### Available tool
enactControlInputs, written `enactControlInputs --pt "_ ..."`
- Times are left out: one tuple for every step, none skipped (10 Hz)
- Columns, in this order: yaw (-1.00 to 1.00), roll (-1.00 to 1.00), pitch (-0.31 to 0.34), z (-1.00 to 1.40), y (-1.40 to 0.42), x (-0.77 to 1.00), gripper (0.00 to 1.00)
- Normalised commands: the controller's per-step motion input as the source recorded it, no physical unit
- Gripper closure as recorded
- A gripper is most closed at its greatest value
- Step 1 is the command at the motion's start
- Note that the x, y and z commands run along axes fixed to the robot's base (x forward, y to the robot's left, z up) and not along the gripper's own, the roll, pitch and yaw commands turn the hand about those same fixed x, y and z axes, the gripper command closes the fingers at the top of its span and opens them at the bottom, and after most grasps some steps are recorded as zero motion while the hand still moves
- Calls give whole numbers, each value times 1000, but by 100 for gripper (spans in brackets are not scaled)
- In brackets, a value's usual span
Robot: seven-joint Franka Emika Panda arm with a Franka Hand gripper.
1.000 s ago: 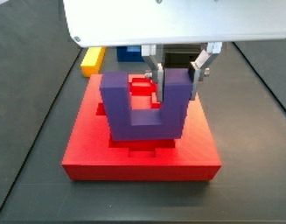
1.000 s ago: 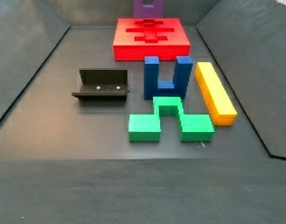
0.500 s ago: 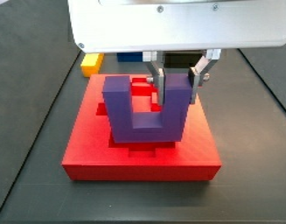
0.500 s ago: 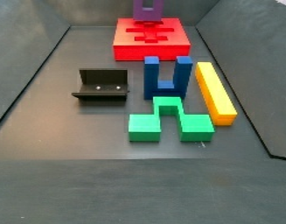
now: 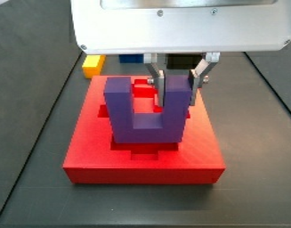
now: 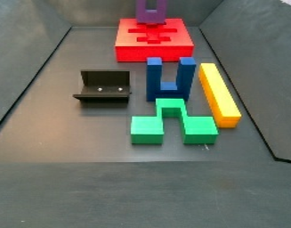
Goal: Pick up the purple object. Move up. Place the purple object on the fixture. Regrasp the purple object. Move to above the board. Insert the purple object.
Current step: Insert the purple object.
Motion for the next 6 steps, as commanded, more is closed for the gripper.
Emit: enactControlInputs --pt "0 0 0 -86 -117 0 100" --pt "0 0 0 -177 -123 0 100" --pt "0 11 0 -191 -89 0 100" --pt "0 14 0 -209 -77 0 100" --pt "0 11 0 -183 -57 0 100" --pt "0 0 0 -117 -29 6 100"
